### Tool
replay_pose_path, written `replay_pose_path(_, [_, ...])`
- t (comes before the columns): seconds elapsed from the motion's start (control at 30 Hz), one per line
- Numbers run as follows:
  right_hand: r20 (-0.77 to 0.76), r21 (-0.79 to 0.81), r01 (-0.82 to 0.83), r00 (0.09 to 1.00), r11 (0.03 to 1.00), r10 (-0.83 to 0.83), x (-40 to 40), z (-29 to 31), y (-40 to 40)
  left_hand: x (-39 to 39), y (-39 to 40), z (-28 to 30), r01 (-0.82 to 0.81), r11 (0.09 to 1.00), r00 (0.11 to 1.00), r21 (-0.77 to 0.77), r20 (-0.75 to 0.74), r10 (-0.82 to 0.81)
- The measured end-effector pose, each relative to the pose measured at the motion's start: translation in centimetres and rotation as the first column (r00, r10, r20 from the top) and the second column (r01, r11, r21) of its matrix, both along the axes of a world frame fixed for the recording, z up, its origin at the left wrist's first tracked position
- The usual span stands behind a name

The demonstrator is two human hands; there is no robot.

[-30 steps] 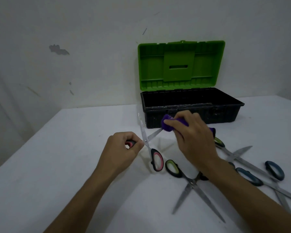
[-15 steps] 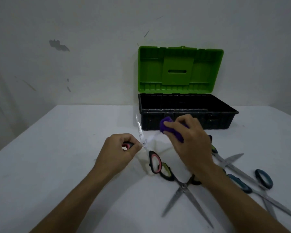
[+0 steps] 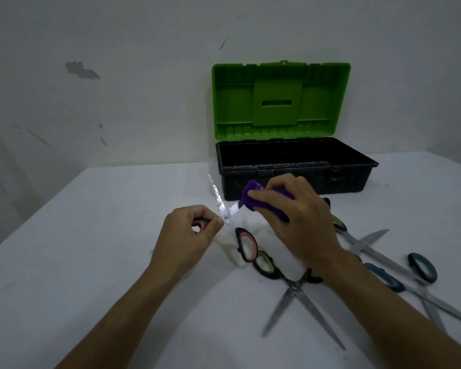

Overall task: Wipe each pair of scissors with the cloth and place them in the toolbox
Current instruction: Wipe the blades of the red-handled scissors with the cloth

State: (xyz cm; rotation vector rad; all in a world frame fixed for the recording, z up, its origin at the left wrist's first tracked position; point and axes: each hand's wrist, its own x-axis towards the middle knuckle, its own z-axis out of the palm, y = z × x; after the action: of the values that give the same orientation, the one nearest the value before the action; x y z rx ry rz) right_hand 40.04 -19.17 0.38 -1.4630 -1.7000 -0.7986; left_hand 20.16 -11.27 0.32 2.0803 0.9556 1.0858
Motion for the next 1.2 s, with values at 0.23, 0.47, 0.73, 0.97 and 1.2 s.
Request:
replay_pose_path(0.23, [0.034, -0.009, 0.021, 0.999, 1.000, -0.021, -1.0, -0.1, 0.3, -0.4, -0.5, 0.5, 0.025, 0.998, 0.998, 0.055, 0.054, -0.028])
replay_pose_path(0.47, [0.201, 0.027, -0.017, 0.980, 0.999, 0.011, -1.4, -0.2, -0.3, 0.0, -0.5, 0.6, 0.023, 1.000, 0.999, -0.005, 0.035, -0.022])
replay_pose_path(0.73, [0.224, -0.021, 0.090, 0.971, 0.996, -0.083, -2.7, -0.1, 0.2, -0.6, 0.1, 0.6, 0.045, 0.994, 0.999, 0.102, 0.004, -0.046])
replay_pose_path(0.97, [0.106, -0.046, 0.262, 0.961, 0.964, -0.256, -1.1, 0.1, 1.0, -0.8, 0.7, 0.1, 0.038, 0.999, 0.999, 0.038, -0.008, -0.038])
replay_pose_path(1.2, [0.123, -0.014, 0.054, 0.991, 0.998, -0.052, -1.7, -0.2, 0.3, 0.1, 0.2, 0.1, 0.039, 0.999, 0.999, 0.026, 0.022, -0.039])
